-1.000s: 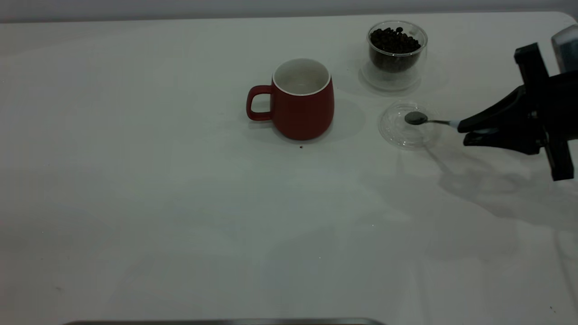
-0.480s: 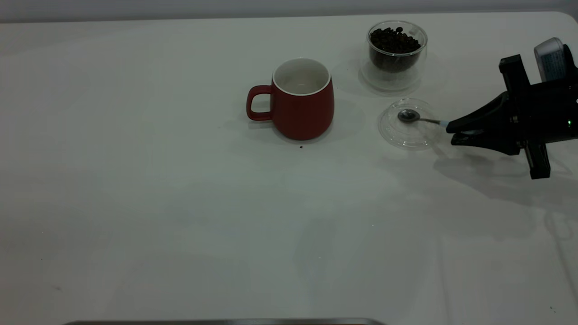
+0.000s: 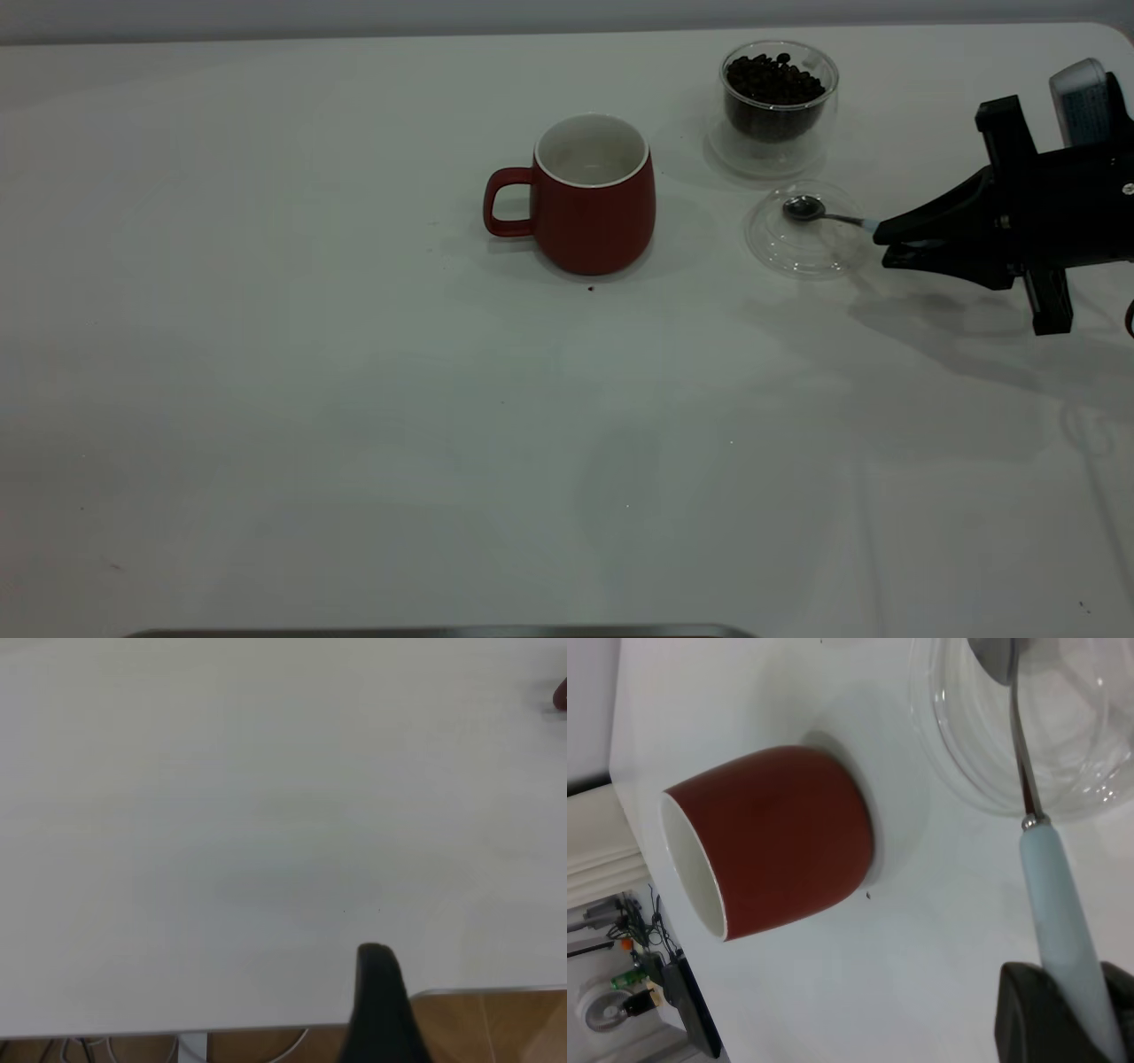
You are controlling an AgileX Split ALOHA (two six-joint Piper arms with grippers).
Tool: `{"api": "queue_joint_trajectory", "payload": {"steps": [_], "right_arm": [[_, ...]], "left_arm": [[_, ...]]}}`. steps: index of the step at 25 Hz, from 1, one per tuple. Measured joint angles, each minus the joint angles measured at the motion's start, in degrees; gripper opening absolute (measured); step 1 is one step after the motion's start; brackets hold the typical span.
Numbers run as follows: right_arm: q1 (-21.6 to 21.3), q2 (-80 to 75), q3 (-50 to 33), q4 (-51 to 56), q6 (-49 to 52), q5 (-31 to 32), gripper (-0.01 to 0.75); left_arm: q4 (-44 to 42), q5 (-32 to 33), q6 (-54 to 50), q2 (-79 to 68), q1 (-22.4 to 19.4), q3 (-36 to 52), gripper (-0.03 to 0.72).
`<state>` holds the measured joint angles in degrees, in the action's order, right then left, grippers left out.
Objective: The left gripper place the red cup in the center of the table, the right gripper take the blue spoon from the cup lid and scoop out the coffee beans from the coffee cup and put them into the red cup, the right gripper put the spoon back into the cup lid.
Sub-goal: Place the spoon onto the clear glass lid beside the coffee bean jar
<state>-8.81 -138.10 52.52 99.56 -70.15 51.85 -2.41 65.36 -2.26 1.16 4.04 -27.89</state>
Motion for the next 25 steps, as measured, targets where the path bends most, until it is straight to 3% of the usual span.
{"api": "queue_joint_trajectory", "payload": {"steps": [13, 20, 25], "right_arm": [[0.2, 0.0, 0.0, 0.7, -1.7, 0.0, 0.145], [0.2, 0.0, 0.0, 1.0, -1.6, 0.5, 0.399], [0.2, 0.0, 0.0, -0.4, -1.1, -0.4, 0.512]], "left_arm": [[0.0, 0.0, -0.1, 0.0, 0.0, 0.0, 0.587], [0.0, 0.0, -0.1, 0.0, 0.0, 0.0, 0.587], [0.0, 0.0, -0.1, 0.0, 0.0, 0.0, 0.587]]}}
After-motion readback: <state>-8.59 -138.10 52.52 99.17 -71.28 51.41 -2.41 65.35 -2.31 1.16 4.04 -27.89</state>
